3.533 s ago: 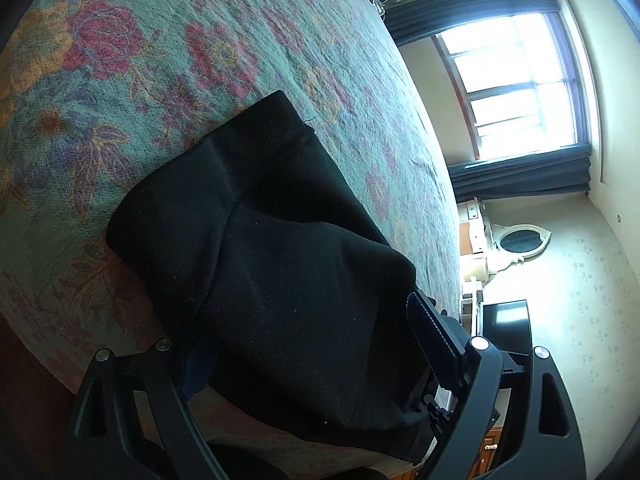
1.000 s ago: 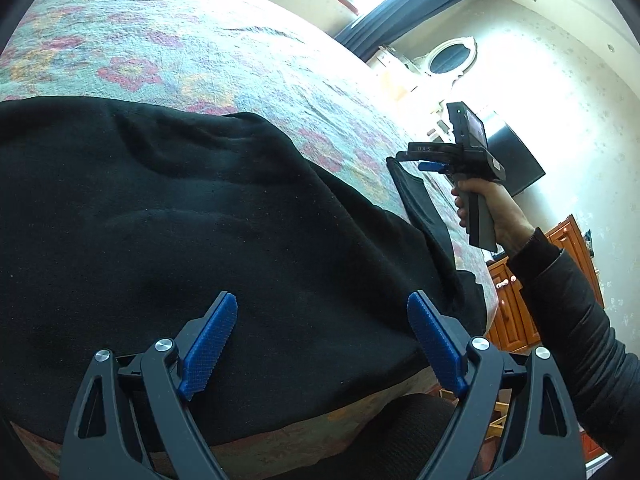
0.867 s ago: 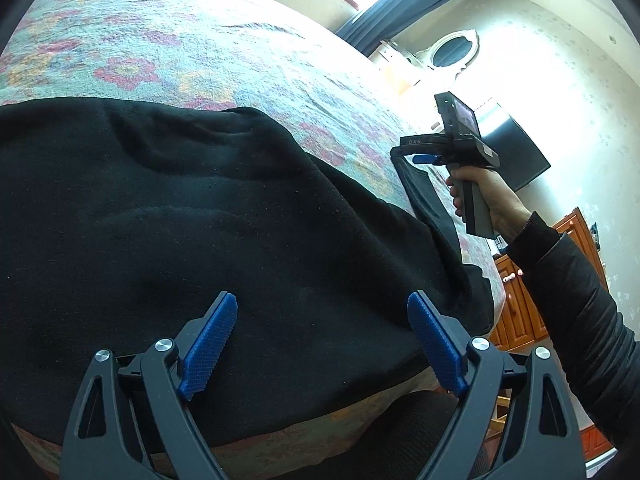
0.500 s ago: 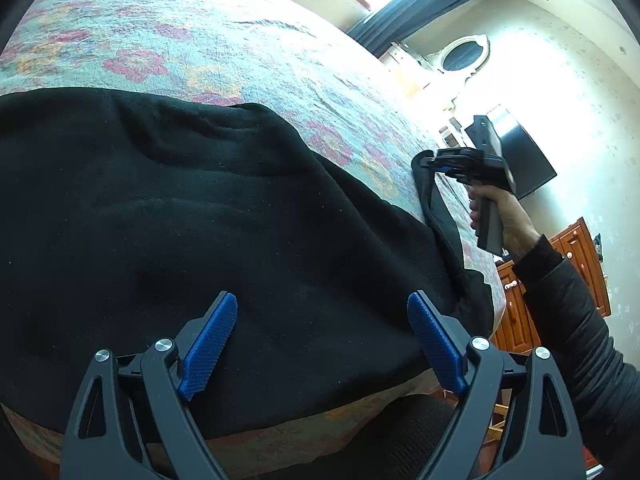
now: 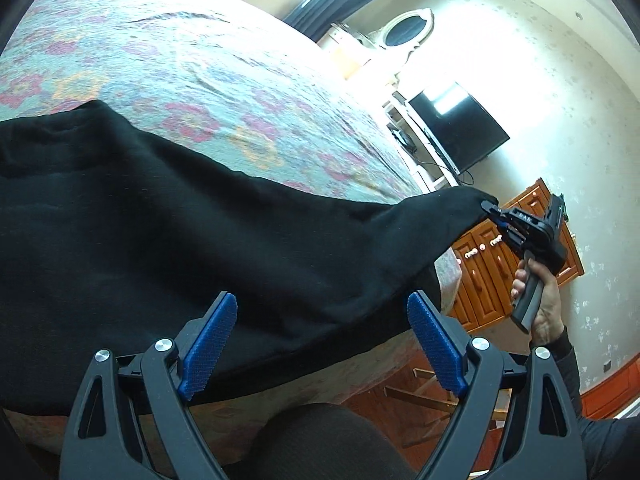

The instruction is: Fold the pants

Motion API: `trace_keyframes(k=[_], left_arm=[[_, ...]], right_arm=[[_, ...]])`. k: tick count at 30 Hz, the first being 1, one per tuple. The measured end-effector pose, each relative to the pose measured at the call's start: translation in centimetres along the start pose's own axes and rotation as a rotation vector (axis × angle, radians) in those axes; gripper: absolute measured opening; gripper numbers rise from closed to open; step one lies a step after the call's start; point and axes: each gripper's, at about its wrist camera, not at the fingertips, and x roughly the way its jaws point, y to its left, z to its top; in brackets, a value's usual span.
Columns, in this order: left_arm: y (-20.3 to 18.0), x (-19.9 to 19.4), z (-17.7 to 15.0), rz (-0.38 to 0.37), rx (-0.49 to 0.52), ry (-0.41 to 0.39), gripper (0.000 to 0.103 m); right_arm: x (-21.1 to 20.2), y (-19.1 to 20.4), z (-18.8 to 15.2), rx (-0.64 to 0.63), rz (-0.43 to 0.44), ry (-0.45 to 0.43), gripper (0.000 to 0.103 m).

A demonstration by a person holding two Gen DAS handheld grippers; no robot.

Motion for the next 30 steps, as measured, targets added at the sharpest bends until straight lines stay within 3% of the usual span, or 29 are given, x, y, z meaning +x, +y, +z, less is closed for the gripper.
trace_keyframes(k=[5, 10, 11, 13, 16, 19, 21, 23, 24, 26, 30], left_arm=[[-2.3, 2.9, -0.5, -0.018, 0.028, 0.047, 0.086], [-3.4, 4.5, -0.9, -0.021, 0.028, 0.077, 0.086], [-3.5, 4.7, -1.0, -0.019, 0.024, 0.080, 0.086], [-3.4, 4.7, -1.1, -0.012, 0.020, 0.085, 0.086], [-3.1, 4.3, -1.0, 0.000, 0.015, 0.084, 0.086], [-2.8, 4.4, -1.1, 0.004, -0.006, 0.080, 0.086], [-2.8, 4.5, -1.1, -0.001, -0.025, 0.081, 0.086], [-2.7, 4.8, -1.1, -0.004, -0.036, 0.088, 0.086], [-2.7, 5.0, -1.2, -0.002, -0.037, 0.093, 0.086], [-2.9, 5.3, -1.3, 0.001, -0.037, 0.102, 0.086], [-3.0, 5.5, -1.4, -0.002, -0.034, 0.108, 0.086]], right_arm=[[-1.8, -5.3, -4.4, 0.063, -0.028, 0.049, 0.010], [1.7, -10.3, -8.7, 0.163, -0.048, 0.175, 0.014], [2.4, -11.3, -9.5, 0.206, -0.028, 0.208, 0.015], [2.5, -13.4, -10.8, 0.318, 0.012, 0.196, 0.038], [1.6, -17.1, -12.6, 0.508, 0.038, 0.141, 0.042], [2.2, -20.2, -15.0, 0.671, 0.077, 0.158, 0.042], [3.2, -20.6, -16.3, 0.714, 0.167, 0.197, 0.042], [4.2, -19.9, -17.0, 0.721, 0.269, 0.231, 0.043], [4.4, -19.6, -17.1, 0.706, 0.276, 0.231, 0.043], [4.0, -18.9, -16.5, 0.631, 0.237, 0.201, 0.018], [2.0, -17.4, -14.1, 0.427, 0.131, 0.114, 0.017]])
